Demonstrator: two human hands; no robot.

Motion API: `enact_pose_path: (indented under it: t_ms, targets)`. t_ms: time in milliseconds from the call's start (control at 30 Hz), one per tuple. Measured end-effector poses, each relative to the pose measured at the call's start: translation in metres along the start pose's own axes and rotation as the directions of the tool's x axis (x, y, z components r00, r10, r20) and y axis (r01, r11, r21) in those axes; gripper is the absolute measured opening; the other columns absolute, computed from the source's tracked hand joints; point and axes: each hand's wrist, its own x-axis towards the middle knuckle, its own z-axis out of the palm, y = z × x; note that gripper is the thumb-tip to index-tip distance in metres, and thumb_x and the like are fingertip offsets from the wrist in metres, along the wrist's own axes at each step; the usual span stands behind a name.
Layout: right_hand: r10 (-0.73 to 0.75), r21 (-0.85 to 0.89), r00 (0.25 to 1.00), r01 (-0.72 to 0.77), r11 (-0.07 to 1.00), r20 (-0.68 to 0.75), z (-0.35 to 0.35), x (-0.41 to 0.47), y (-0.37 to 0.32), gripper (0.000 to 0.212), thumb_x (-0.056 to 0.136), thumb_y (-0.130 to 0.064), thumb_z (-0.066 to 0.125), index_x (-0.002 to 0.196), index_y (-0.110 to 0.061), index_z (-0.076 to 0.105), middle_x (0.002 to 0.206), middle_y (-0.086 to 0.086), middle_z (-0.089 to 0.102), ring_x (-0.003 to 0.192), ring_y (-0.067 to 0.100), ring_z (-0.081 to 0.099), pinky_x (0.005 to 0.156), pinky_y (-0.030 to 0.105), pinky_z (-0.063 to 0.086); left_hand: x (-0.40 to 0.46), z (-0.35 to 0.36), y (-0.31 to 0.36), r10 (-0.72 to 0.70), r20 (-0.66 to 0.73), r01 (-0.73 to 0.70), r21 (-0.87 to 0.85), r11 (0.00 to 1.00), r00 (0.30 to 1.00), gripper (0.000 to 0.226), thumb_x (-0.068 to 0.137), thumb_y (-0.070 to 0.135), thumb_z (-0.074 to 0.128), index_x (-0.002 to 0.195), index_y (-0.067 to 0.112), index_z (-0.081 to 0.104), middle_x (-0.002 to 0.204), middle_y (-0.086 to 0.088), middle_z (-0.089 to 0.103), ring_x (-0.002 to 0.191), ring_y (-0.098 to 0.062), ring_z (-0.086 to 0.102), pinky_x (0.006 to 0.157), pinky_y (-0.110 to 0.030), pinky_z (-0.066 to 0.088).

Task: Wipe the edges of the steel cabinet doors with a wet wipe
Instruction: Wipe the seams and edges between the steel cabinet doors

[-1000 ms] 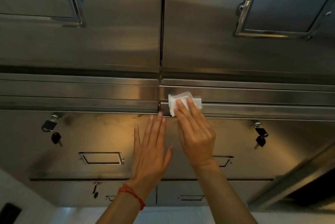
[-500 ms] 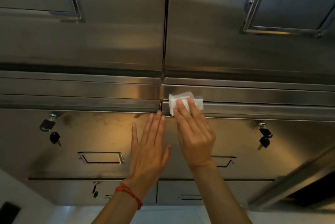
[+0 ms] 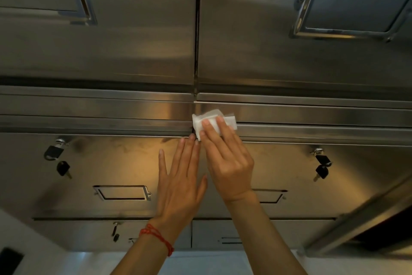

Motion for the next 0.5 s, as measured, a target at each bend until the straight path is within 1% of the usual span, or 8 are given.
enact_pose_path:
  t_ms: [100, 167, 233, 300, 400, 500]
  targets:
    - [-0.020, -0.005, 1.000, 0.020, 1.000, 0.019, -0.003, -0.001, 0.006, 0.018, 0.088, -0.007, 0.060, 0.104, -0.005, 0.070, 0.115, 0.010, 0.065, 0.111, 0.028, 0.059, 0.089, 0.040, 0.052, 0.000, 0.000, 0.001, 0.003, -0.001, -0.003, 0.019, 1.000, 1.000, 0.066, 0.087, 0.037, 0.035, 0.144, 0.005, 0.022, 0.151, -0.011, 0.023, 0.140, -0.020, 0.013, 0.109, -0.054, 0.007]
    - [0.016, -0.030, 1.000, -0.015, 0.999, 0.026, -0.007, -0.006, 0.013, 0.019, 0.086, -0.006, 0.064, 0.104, -0.005, 0.070, 0.115, 0.010, 0.065, 0.112, 0.029, 0.058, 0.089, 0.041, 0.052, 0.000, 0.000, 0.001, 0.002, -0.006, -0.002, 0.026, 1.000, 1.000, 0.065, 0.087, 0.037, 0.034, 0.144, 0.007, 0.020, 0.151, -0.010, 0.022, 0.140, -0.019, 0.013, 0.109, -0.053, 0.007]
    - [0.067, -0.047, 0.998, -0.067, 0.997, 0.013, -0.010, -0.010, 0.016, 0.018, 0.086, -0.006, 0.064, 0.103, -0.004, 0.071, 0.114, 0.010, 0.065, 0.111, 0.031, 0.058, 0.087, 0.042, 0.053, 0.000, 0.000, 0.001, -0.004, -0.012, 0.005, 0.026, 1.000, 1.000, 0.065, 0.087, 0.037, 0.033, 0.143, 0.008, 0.019, 0.151, -0.009, 0.021, 0.141, -0.018, 0.009, 0.110, -0.052, 0.006]
    - [0.085, -0.040, 0.996, -0.085, 0.996, 0.006, -0.008, -0.007, 0.011, 0.017, 0.086, -0.006, 0.064, 0.101, -0.004, 0.071, 0.113, 0.011, 0.066, 0.110, 0.032, 0.059, 0.084, 0.042, 0.054, 0.001, 0.001, 0.001, -0.012, -0.008, 0.013, 0.038, 0.999, 1.000, 0.065, 0.087, 0.038, 0.032, 0.143, 0.009, 0.018, 0.151, -0.009, 0.021, 0.142, -0.017, 0.007, 0.110, -0.053, 0.006]
    - [0.015, 0.008, 1.000, -0.015, 1.000, 0.015, -0.002, 0.000, 0.002, 0.017, 0.087, -0.006, 0.063, 0.101, -0.005, 0.071, 0.114, 0.010, 0.065, 0.110, 0.030, 0.059, 0.087, 0.040, 0.053, 0.001, 0.001, 0.002, -0.002, -0.006, 0.003, 0.062, 0.998, 1.000, 0.064, 0.088, 0.038, 0.031, 0.143, 0.007, 0.016, 0.150, -0.012, 0.023, 0.139, -0.019, 0.014, 0.108, -0.055, 0.008]
    - [-0.021, 0.030, 0.999, 0.020, 0.999, 0.038, -0.004, -0.001, 0.007, 0.018, 0.088, -0.006, 0.061, 0.103, -0.005, 0.070, 0.116, 0.010, 0.064, 0.112, 0.028, 0.059, 0.089, 0.039, 0.052, 0.000, 0.002, 0.002, -0.002, -0.016, 0.003, 0.069, 0.998, 1.000, 0.064, 0.088, 0.037, 0.032, 0.143, 0.007, 0.017, 0.149, -0.012, 0.025, 0.138, -0.020, 0.017, 0.109, -0.054, 0.007]
